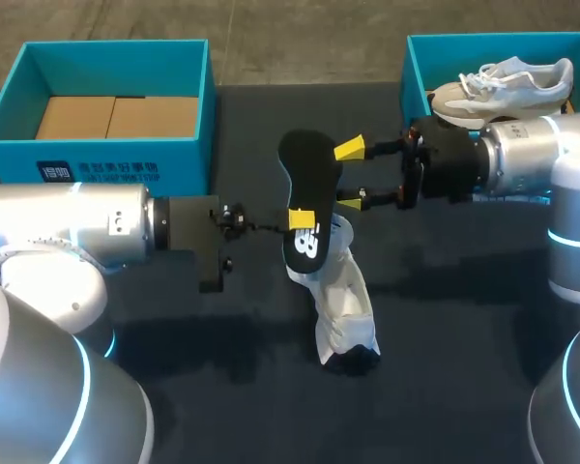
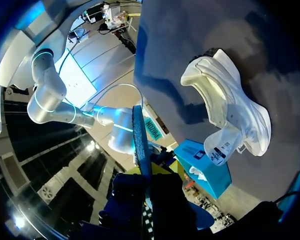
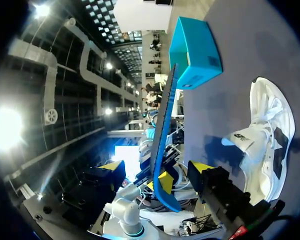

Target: Take the shoe out of the shoebox, open the shoe tongue, remove and reinsert the insole, then place the shoe into the shoebox

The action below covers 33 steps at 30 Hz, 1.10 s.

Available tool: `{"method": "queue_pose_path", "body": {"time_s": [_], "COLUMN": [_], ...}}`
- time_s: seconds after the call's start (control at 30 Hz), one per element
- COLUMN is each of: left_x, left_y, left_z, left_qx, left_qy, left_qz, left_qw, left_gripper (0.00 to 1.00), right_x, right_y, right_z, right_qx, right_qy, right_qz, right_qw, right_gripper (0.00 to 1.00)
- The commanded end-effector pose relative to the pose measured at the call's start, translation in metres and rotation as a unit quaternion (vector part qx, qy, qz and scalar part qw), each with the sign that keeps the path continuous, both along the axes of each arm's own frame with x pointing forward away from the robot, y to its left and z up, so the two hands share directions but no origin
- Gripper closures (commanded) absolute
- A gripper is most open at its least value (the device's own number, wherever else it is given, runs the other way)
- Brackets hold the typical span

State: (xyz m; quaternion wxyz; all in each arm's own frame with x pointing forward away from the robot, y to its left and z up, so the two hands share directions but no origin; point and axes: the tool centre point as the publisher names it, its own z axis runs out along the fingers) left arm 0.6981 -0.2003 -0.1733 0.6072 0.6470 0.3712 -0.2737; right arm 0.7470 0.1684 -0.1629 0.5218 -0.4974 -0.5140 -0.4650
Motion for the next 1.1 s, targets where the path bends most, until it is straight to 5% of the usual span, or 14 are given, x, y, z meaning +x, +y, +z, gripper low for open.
{"method": "queue_pose_path", "body": {"time_s": [0.03,0.2,0.73,1.1], "left_x": [-0.001,-0.001,-0.001,-0.001], "left_y": [-0.001,-0.001,-0.001,-0.001], "left_z": [0.0,0.0,0.0,0.0], "left_qx": [0.0,0.0,0.0,0.0], "left_qy": [-0.001,-0.001,-0.001,-0.001], "left_qz": [0.001,0.001,0.001,0.001], "left_qw": [1.0,1.0,1.0,1.0], "left_gripper": [1.0,1.0,1.0,1.0], "right_x": [-0.001,-0.004,-0.006,-0.008], "right_y": [0.007,0.013,0.03,0.031], "right_z": [0.003,0.006,0.011,0.014], "right_qx": [0.0,-0.001,-0.003,0.003], "right_qy": [0.002,0.009,0.02,0.01], "right_qz": [-0.003,-0.005,0.002,-0.002], "right_qw": [1.0,1.0,1.0,1.0], "right_gripper": [0.29,0.46,0.58,0.82]}}
